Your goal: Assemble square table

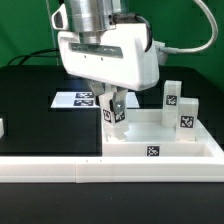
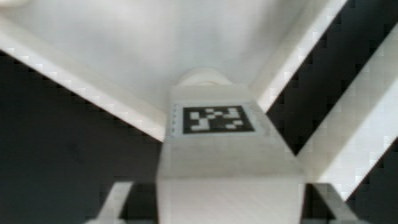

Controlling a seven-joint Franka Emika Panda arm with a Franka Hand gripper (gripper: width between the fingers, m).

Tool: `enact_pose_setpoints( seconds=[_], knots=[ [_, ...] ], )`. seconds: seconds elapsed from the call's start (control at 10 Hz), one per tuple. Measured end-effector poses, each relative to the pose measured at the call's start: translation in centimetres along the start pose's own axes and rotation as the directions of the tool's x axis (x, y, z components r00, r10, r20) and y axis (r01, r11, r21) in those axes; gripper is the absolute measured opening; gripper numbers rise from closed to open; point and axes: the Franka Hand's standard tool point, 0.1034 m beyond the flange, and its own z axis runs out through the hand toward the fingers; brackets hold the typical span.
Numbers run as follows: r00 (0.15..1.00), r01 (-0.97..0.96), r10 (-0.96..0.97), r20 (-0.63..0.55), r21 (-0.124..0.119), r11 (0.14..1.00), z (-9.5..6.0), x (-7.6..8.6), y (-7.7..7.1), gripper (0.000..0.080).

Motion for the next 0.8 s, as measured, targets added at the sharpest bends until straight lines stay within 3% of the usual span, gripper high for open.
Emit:
enact_pose_setpoints(
  seconds=[0.5,0.8],
  knots=[
    [0.957,-0.289,0.289,0.012,0.011,0.957,-0.03,0.03,-0.08,0.0292],
    [0.875,-0.484,0.484,0.025,0.013,0.875,0.00,-0.47,-0.44,0.0292]
  ],
)
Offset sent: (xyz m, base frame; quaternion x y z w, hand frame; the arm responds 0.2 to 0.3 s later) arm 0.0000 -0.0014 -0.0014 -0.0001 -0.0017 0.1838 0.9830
